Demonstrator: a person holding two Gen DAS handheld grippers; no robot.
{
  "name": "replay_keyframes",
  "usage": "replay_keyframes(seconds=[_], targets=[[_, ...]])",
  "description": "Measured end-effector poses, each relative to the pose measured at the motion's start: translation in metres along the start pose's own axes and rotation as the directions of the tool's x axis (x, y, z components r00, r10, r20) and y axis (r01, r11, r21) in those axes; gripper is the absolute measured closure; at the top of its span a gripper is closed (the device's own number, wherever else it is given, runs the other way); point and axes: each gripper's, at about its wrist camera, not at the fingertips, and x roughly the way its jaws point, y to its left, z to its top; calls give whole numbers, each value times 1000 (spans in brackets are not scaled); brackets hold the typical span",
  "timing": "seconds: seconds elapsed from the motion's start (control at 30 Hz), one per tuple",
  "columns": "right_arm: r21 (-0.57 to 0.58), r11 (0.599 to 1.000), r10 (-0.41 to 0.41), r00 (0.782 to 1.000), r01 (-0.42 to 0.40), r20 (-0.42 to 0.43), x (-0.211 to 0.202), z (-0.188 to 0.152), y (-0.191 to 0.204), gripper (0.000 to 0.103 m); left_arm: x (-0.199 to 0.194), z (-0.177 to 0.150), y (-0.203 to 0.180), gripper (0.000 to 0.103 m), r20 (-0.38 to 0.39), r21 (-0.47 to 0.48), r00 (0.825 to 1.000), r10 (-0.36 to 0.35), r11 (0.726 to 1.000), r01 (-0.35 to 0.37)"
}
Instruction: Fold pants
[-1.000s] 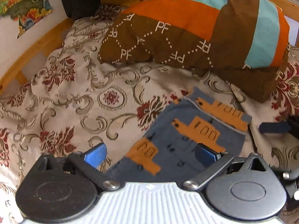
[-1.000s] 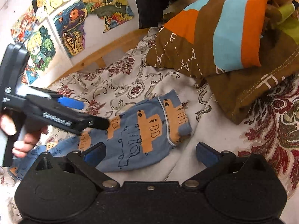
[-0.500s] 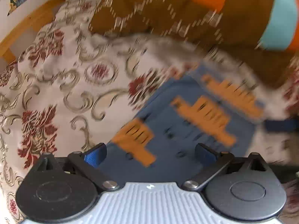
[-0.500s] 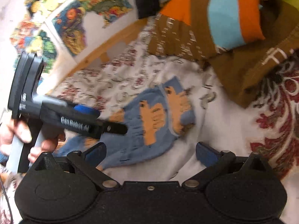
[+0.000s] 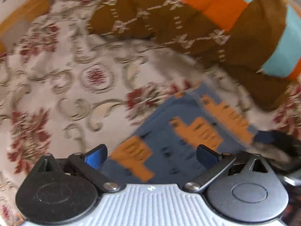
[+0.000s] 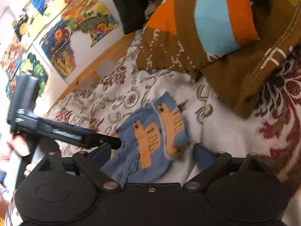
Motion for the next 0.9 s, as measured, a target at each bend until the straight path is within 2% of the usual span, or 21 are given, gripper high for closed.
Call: replay_keyframes(seconds=[0.1,0.17,0.23,0.33,0.43,0.5,0.63,0.7,0.83,0.9], targets=[[26,1000,-10,1000,9,25,5,2,-6,29,11,5,-3,0,-26,-6,998,-49,999,49],[24,999,-39,999,39,30,8,2,-6,47,23,6,2,1,-42,-37,998,-43,998,42],[40,997,-69,997,67,33,9,1,-8,83,31,5,11,1,-56,-89,998,-43,995,37],[6,997,-78,996,78,38,9,1,-3,88,31,2,25,1,-45,-141,997,-69,988,62],[-197,970,-132,989,144,73,7,-2,26,89,23,3,35,0,-39,-197,992,-123,974,113],[-345,921,-157,983,180,95,8,-9,49,89,18,6,43,0,-39,-249,985,-170,956,155],[-574,781,-212,969,246,127,16,-28,85,89,9,15,53,1,-22,-315,971,-237,924,218],[-647,713,-233,962,270,145,20,-36,95,89,6,21,48,1,-21,-304,968,-249,924,231],[-721,626,-259,951,296,166,25,-46,102,89,4,35,31,1,-41,-261,964,-264,934,245],[-750,587,-266,948,305,177,26,-51,105,88,5,46,19,1,-63,-237,967,-248,945,227]])
